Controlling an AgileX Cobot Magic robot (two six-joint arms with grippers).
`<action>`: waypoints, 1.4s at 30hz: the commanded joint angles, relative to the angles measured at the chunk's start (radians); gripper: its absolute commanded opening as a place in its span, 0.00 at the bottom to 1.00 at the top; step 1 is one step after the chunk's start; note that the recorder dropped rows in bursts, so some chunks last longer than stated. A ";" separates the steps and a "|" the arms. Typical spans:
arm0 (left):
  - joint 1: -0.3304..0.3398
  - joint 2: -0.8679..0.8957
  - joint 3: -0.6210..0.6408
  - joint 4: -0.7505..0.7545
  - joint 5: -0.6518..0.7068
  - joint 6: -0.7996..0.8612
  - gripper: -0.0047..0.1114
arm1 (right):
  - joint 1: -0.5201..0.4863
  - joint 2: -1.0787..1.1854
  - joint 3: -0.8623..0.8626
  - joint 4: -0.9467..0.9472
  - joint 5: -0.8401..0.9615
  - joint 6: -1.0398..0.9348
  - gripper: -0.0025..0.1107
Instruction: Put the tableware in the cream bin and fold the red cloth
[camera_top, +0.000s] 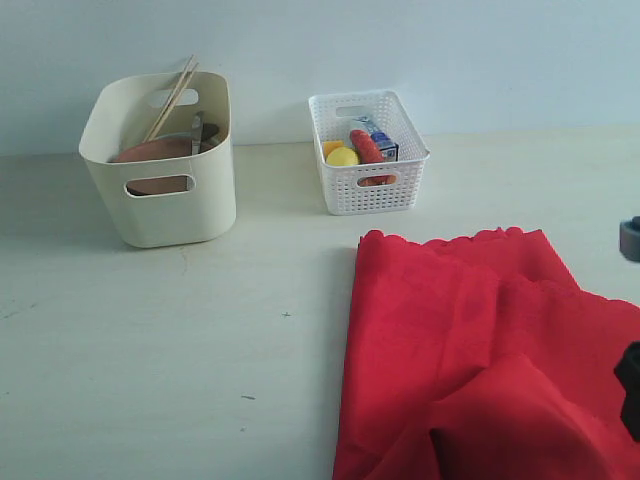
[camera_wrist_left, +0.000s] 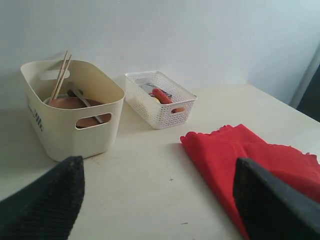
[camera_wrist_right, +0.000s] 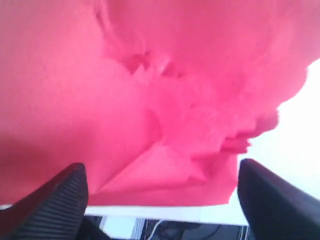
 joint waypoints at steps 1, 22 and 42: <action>0.000 -0.003 0.005 0.000 0.003 0.003 0.71 | -0.038 0.013 -0.039 -0.076 -0.119 0.099 0.78; -0.025 -0.003 0.005 -0.014 0.003 0.003 0.71 | -0.310 0.570 -0.233 0.291 -0.413 -0.325 0.79; -0.033 -0.003 0.106 0.157 -0.086 0.003 0.71 | -0.310 0.722 -0.335 0.574 -0.407 -0.661 0.72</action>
